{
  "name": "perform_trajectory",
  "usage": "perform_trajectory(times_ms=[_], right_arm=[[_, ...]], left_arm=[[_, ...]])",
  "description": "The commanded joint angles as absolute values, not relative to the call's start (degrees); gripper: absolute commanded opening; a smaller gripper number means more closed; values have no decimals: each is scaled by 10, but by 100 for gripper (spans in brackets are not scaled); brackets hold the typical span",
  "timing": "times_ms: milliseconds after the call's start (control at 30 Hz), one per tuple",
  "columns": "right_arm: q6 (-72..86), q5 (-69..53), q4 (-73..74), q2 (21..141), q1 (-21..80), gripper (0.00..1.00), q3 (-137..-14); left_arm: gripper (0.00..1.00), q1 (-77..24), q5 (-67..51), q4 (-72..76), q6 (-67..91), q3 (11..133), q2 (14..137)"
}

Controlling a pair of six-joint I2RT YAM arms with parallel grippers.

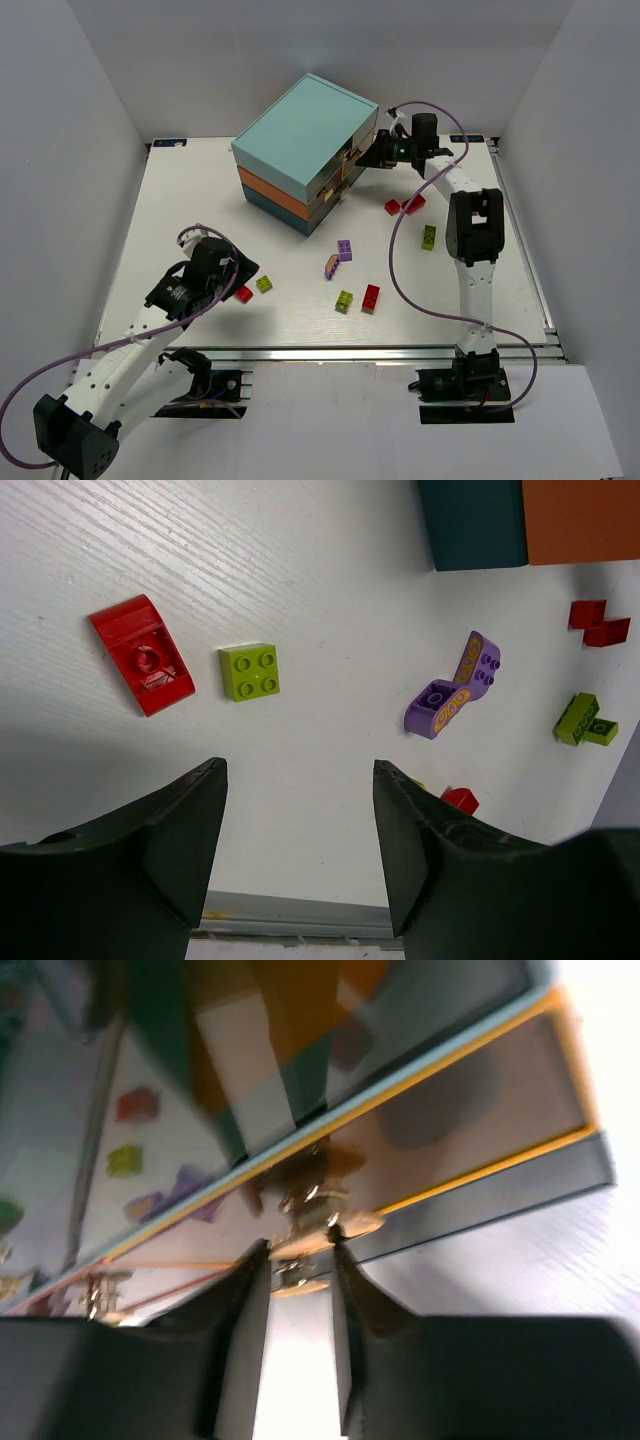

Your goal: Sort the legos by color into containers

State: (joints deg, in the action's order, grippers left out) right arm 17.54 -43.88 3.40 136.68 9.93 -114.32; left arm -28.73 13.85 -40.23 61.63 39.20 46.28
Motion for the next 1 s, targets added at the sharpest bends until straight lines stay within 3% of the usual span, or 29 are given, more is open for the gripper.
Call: perform_trajectory(times_ms=[0,233,300,333,367,467,500,967], right_arm=[[156,-458,-62,1347,90,24,-1121],[132,-465,-79,1290,61,19,-1035],[127,-472,-84,1283,50,24,-1014],[127,-480,-84,1282,47,31,-1013],[131,-497,-82,1282,45,48,-1019],[145,-535,-82,1298,47,71,-1041],[159,-540,-84,1302,48,75,-1046],[269,-559,-144,1380,72,75,-1148]], left_arm=[[70,-290,133,-393,623,400,454],[70,-290,131,-382,624,389,455],[70,-290,129,-379,623,387,460],[70,-290,126,-374,623,386,461],[71,-290,125,-372,621,386,467],[71,-290,121,-369,616,388,473],[72,-290,122,-370,615,390,476],[72,-290,120,-370,620,389,477]])
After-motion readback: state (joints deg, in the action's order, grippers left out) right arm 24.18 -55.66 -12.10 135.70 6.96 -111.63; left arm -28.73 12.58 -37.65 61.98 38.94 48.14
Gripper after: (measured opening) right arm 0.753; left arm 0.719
